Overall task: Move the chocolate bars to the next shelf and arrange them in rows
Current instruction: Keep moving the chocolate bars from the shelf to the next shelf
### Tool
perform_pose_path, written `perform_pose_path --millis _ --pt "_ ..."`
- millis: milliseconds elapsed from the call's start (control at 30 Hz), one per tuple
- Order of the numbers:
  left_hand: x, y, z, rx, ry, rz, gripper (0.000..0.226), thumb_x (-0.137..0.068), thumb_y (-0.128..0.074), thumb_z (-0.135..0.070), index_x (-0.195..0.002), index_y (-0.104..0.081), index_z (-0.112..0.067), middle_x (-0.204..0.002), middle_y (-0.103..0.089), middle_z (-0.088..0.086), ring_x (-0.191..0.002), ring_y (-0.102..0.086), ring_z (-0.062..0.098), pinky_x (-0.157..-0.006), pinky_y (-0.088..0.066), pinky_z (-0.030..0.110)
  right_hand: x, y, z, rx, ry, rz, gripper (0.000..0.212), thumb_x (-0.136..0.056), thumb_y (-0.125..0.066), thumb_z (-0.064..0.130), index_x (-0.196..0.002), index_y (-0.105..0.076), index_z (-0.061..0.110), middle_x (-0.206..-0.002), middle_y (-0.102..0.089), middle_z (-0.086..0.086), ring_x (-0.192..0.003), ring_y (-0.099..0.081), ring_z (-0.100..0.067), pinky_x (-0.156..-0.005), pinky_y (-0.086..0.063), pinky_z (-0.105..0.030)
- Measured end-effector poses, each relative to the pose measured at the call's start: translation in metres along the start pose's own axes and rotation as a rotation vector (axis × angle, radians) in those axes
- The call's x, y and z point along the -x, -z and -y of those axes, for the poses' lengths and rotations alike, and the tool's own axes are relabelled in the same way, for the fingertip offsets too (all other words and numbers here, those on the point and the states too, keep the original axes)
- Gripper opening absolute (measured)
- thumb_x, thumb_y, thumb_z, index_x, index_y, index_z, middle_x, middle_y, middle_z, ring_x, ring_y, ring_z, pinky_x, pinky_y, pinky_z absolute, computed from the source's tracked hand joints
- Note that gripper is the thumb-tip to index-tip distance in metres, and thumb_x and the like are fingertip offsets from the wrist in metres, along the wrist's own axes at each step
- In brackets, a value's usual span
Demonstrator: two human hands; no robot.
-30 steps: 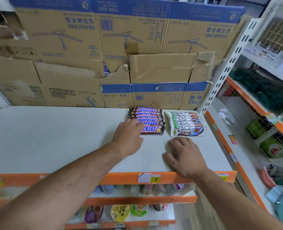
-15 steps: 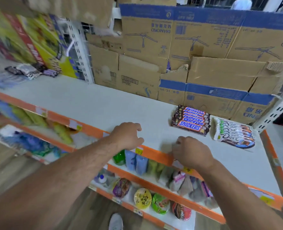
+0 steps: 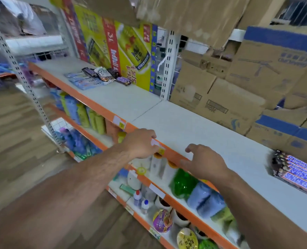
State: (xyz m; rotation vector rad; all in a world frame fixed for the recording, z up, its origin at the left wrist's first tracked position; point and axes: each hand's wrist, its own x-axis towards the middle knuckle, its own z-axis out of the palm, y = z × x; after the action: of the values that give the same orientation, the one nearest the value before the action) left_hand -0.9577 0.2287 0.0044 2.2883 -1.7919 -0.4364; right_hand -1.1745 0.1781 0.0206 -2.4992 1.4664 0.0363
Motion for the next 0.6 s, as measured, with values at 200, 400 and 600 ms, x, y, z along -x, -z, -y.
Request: perform_pose_path --millis 200,400,600 --pt "-0.008 0.059 0.125 0.057 0.089 -0.046 0.049 -0.083 -0.057 -0.049 -0.127 -0.056 -0.027 -0.103 -0.065 -0.005 -0.106 -0.061 0.017 -0.089 -0.052 0.039 -0.073 -0.005 0.126 -0.024 0.07 -0.003 0.053 -0.087 -0.054 0.054 -0.134 -0.051 0.028 -0.131 -0.056 0.001 -0.115 -0.056 -0.021 -0.079 -0.042 -0.031" --pt "-0.018 0.095 0.215 0.149 0.14 -0.132 0.04 -0.073 -0.054 -0.053 -0.108 -0.063 -0.035 -0.102 -0.067 -0.014 -0.097 -0.063 0.014 -0.08 -0.056 0.036 -0.135 -0.009 0.211 0.002 0.146 -0.013 0.05 -0.087 -0.054 0.055 -0.129 -0.053 0.029 -0.132 -0.056 0.001 -0.117 -0.055 -0.022 -0.086 -0.047 -0.034" --pt "-0.04 0.111 0.284 0.188 0.198 -0.105 0.032 -0.085 -0.06 -0.039 -0.116 -0.057 -0.037 -0.089 -0.067 -0.012 -0.076 -0.065 0.01 -0.06 -0.05 0.025 -0.206 -0.019 0.273 -0.009 0.204 -0.002 0.049 -0.083 -0.057 0.053 -0.127 -0.055 0.03 -0.131 -0.058 0.003 -0.118 -0.055 -0.02 -0.091 -0.047 -0.035"
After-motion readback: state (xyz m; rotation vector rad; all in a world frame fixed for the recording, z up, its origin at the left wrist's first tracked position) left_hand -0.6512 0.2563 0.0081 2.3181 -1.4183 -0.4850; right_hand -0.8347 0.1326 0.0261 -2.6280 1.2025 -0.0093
